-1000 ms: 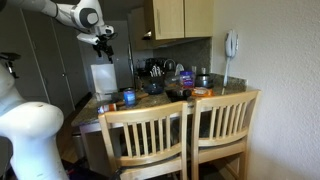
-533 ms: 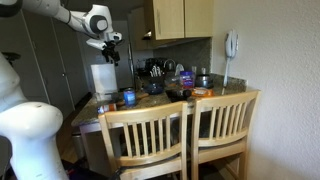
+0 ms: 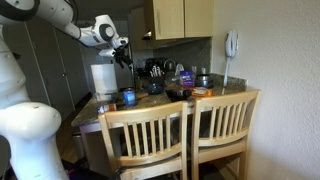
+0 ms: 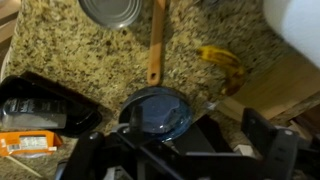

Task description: Move the wooden spoon to the right

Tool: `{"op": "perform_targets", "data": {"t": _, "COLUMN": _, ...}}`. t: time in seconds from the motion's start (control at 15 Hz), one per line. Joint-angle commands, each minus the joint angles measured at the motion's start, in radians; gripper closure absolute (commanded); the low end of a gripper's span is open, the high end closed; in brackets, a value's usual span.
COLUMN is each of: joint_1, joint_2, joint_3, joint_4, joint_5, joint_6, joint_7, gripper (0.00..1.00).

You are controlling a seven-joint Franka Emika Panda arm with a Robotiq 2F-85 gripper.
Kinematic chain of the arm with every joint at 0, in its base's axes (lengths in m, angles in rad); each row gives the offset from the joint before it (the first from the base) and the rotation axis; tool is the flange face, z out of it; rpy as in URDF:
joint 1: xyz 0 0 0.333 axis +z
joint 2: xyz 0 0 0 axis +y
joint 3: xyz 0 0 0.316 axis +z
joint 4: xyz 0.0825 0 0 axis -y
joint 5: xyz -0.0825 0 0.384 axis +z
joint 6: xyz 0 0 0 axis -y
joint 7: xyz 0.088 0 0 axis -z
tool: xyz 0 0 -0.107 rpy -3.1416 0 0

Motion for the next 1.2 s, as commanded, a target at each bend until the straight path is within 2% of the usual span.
{"op": "perform_targets", "data": {"t": 0.0, "joint_1": -0.014, "joint_2": 0.028, "joint_3": 0.000, "joint_4": 0.002, "joint_5": -0.061, "joint_6": 0.054, "joint_7": 0.046, "gripper": 0.00}}
{"op": "perform_targets", "data": {"t": 0.13, "joint_1": -0.023, "joint_2": 0.064, "joint_3": -0.006, "joint_4": 0.003, "joint_5": -0.118, "joint_6": 0.112, "joint_7": 0.100, "gripper": 0.00}}
{"op": "perform_targets", "data": {"t": 0.4, "joint_1": -0.023, "joint_2": 0.063, "joint_3": -0.003, "joint_4": 0.009, "joint_5": -0.121, "joint_6": 0.116, "joint_7": 0.107, "gripper": 0.00}}
{"op": "perform_targets", "data": {"t": 0.53, "joint_1": -0.024, "joint_2": 0.094, "joint_3": -0.005, "joint_4": 0.031, "joint_5": -0.129, "joint_6": 0.046, "joint_7": 0.075, "gripper": 0.00}}
{"op": "perform_targets", "data": {"t": 0.6, "joint_1": -0.028, "joint_2": 0.070, "joint_3": -0.024, "joint_4": -0.017, "joint_5": -0.085, "joint_6": 0.015, "joint_7": 0.001, "gripper": 0.00}}
{"op": "perform_targets", "data": {"t": 0.67, "joint_1": -0.020, "joint_2": 0.070, "joint_3": -0.008, "joint_4": 0.006, "joint_5": -0.115, "joint_6": 0.058, "joint_7": 0.078, "gripper": 0.00}}
{"op": "perform_targets", "data": {"t": 1.07, "joint_1": -0.022, "joint_2": 0.075, "joint_3": -0.026, "joint_4": -0.010, "joint_5": -0.106, "joint_6": 0.025, "joint_7": 0.028, "gripper": 0.00}}
{"op": "perform_targets", "data": {"t": 1.13, "joint_1": -0.018, "joint_2": 0.082, "joint_3": -0.029, "joint_4": 0.003, "joint_5": -0.061, "joint_6": 0.021, "joint_7": -0.006, "gripper": 0.00}}
